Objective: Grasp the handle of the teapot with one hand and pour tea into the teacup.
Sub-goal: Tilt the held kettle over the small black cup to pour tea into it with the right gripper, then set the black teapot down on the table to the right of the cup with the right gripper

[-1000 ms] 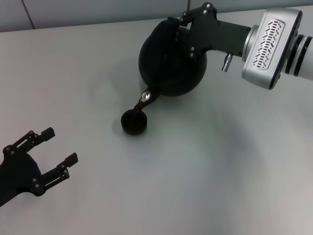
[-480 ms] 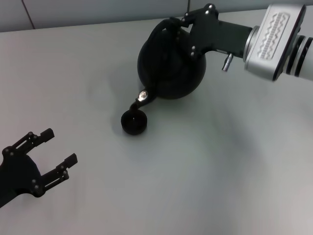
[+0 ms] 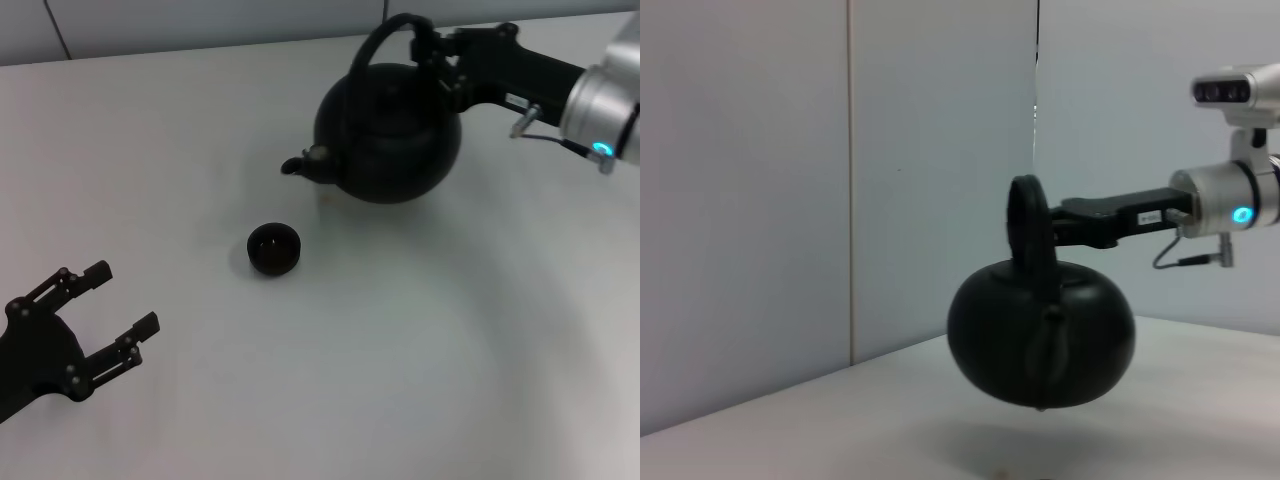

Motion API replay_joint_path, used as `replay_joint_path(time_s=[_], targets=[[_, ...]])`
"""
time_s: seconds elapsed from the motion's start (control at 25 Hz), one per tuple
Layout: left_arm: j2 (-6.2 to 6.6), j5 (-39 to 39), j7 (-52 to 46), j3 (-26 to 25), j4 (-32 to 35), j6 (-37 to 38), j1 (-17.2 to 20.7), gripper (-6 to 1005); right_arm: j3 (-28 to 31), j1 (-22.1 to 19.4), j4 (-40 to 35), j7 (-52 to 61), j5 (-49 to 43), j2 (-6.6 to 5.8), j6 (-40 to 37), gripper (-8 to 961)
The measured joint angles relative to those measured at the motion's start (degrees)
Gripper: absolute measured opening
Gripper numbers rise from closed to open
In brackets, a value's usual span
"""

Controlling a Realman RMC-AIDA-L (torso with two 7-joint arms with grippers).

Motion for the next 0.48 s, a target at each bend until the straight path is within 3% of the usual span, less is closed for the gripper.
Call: replay_joint_path(time_s=[0.48], targets=[[0.0,0.0,0.0,0.0,0.0,0.0,-0.5,793,0.9,-7.4,1.7,1.1,7.5,-0.04,-0.3,79]])
